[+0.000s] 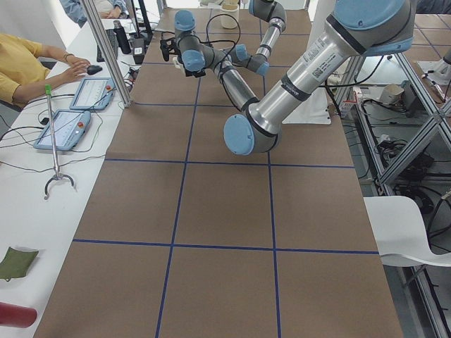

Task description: Left arm hands cup to right arm to dump lemon

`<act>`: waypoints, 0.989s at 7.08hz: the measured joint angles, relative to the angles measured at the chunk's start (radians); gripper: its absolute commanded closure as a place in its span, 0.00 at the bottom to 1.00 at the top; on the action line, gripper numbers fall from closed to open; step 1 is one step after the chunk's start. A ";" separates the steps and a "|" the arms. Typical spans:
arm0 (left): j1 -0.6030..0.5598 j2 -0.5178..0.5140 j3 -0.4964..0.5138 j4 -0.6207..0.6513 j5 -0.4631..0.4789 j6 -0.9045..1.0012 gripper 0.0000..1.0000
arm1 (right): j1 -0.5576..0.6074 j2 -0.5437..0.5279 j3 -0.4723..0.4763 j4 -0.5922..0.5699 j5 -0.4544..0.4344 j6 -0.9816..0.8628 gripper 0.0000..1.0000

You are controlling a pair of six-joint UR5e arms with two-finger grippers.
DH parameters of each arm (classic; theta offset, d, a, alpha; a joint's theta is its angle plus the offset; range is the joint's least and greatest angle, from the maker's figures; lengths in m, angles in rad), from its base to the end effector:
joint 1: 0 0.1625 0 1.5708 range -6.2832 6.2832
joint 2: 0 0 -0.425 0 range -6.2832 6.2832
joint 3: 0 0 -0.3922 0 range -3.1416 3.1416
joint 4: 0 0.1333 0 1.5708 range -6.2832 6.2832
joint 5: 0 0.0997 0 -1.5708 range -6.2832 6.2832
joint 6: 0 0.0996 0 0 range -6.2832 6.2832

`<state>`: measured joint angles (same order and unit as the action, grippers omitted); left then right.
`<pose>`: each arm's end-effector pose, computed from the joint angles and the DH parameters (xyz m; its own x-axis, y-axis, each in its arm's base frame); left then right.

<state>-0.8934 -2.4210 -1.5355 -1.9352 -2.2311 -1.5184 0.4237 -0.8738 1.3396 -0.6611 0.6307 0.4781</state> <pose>0.3819 -0.5900 0.0954 0.2525 -0.2478 -0.9353 0.2472 0.9511 -0.1853 -0.5504 -0.4827 0.2258 0.9379 -0.1514 0.3122 -0.2868 0.1683 0.9431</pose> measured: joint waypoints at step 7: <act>0.071 -0.011 0.005 -0.018 0.087 -0.049 0.50 | -0.023 0.020 0.013 -0.026 0.022 -0.091 0.96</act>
<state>-0.8220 -2.4316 -1.5306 -1.9535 -2.1438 -1.5676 0.4006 -0.8534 1.3524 -0.6872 0.6530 0.3870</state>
